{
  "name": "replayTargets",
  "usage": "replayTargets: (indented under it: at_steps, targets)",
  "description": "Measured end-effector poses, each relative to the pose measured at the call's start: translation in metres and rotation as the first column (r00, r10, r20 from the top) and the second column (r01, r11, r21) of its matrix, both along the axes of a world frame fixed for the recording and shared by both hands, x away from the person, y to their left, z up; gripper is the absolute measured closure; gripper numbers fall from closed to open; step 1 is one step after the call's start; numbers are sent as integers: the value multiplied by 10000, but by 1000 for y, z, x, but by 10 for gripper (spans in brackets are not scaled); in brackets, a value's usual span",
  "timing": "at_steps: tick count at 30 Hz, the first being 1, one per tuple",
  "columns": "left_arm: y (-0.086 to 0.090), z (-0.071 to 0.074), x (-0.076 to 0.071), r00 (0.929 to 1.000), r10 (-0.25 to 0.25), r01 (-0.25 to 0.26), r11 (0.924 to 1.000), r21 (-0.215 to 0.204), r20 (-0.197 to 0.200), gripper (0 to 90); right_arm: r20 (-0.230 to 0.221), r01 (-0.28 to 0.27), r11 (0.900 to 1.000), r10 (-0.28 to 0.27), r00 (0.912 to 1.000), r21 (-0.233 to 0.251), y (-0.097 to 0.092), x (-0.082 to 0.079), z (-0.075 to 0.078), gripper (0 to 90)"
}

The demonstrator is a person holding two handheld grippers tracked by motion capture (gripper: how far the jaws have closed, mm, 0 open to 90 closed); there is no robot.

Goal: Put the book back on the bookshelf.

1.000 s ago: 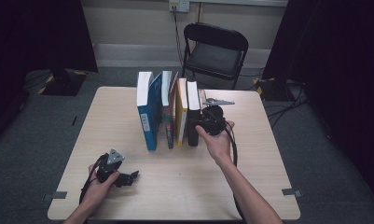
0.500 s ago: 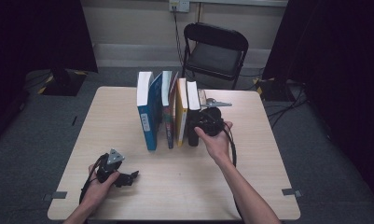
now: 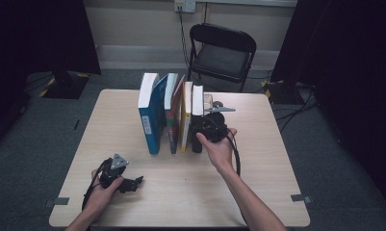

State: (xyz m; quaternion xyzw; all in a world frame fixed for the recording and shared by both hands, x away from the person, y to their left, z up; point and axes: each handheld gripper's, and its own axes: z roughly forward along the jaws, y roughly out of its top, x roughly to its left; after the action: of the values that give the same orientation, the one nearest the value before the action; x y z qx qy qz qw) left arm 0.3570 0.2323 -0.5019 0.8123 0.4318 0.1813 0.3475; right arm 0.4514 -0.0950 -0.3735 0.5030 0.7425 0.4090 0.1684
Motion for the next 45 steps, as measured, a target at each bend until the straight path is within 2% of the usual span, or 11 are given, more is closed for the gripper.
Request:
replayTargets:
  at_steps: [5,11,19,25,31,32,33,36,39,41,45]
  targets:
    - [0,0,0,10000,-2,2,10000,4,-5,38,31,-6,10000,7,10000,-43,3,-4,0,410]
    - [0,0,0,10000,-3,3,10000,-3,-5,38,260,-199,9996,194,9995,199,-1,-5,-4,401]
    - [0,0,0,10000,3,-3,10000,-6,-1,38,520,-593,9978,577,9970,304,-3,-6,-3,333]
    - [0,0,0,10000,-5,5,10000,18,-18,38,878,-824,9965,809,9929,144,-10,-17,10,306]
    - [0,0,0,10000,9,-9,10000,21,-13,38,1320,-994,9947,951,9867,259,-16,-26,24,309]
    - [0,0,0,10000,8,-8,10000,16,-19,38,1595,-1046,9940,981,9823,328,-17,-29,32,316]
    - [0,0,0,10000,8,-8,10000,16,-19,38,1595,-1046,9940,981,9823,328,-17,-29,32,316]
    - [0,0,0,10000,9,-8,10000,17,-18,38,2073,-1235,9909,1101,9721,527,-17,-36,48,359]
    - [0,0,0,10000,8,-8,10000,15,-18,38,2247,-1410,9885,1256,9663,538,-14,-38,53,380]
    - [0,0,0,10000,8,-8,10000,15,-17,38,2515,-1586,9858,1400,9577,554,-9,-40,60,477]
    - [0,0,0,10000,9,-9,10000,21,-10,38,2532,-1896,9804,1702,9523,540,1,-38,66,530]
